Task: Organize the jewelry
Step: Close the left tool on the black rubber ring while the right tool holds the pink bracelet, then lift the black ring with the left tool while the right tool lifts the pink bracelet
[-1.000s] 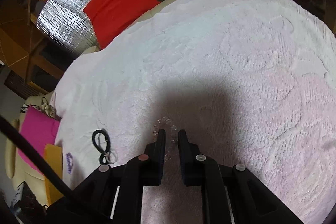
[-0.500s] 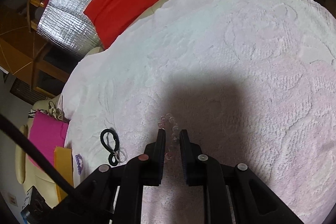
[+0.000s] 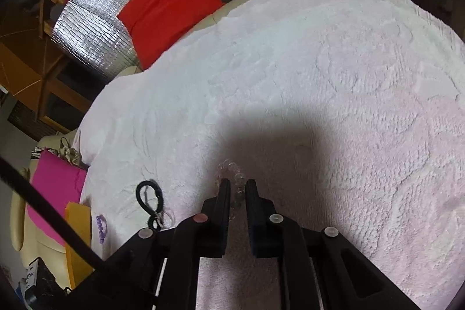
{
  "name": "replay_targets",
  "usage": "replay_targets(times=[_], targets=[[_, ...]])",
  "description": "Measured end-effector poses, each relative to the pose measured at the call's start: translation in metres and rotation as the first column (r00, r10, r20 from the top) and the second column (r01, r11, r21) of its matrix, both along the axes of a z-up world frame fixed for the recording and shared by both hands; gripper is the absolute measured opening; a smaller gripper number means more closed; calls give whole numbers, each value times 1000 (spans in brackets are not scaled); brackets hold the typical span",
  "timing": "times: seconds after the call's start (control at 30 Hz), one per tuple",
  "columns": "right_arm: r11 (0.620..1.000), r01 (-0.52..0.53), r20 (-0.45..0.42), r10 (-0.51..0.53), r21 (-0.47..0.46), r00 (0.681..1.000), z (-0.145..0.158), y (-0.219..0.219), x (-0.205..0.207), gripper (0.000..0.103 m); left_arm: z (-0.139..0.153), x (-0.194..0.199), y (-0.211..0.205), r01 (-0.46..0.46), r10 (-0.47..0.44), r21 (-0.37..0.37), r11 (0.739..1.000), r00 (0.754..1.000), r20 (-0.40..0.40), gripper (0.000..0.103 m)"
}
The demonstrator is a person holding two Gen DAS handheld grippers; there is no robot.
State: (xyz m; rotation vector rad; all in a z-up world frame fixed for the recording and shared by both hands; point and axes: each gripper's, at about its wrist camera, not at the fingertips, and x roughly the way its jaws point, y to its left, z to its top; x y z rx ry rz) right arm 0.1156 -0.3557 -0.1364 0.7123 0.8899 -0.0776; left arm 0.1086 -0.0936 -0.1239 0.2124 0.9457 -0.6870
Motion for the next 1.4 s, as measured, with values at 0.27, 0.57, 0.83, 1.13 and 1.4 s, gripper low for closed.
replay_targets(times=[0.27, 0.57, 0.83, 1.13, 1.4], targets=[[999, 4, 25, -5, 37, 1000, 7, -6, -7, 9, 10, 3, 8, -53, 54, -39, 998, 998, 27, 9], [996, 70, -83, -64, 62, 994, -7, -15, -5, 19, 11, 6, 11, -76, 77, -27, 997, 997, 32, 9], [999, 31, -60, -33, -29, 998, -7, 7, 10, 50, 12, 6, 16, -90, 91, -16, 996, 995, 35, 9], [961, -58, -88, 35, -271, 995, -6, 41, 25, 16, 13, 8, 26, -108, 108, -25, 994, 994, 29, 9], [974, -74, -42, 66, -212, 997, 12, 36, 12, 16, 14, 10, 27, -123, 124, -36, 992, 992, 25, 9]])
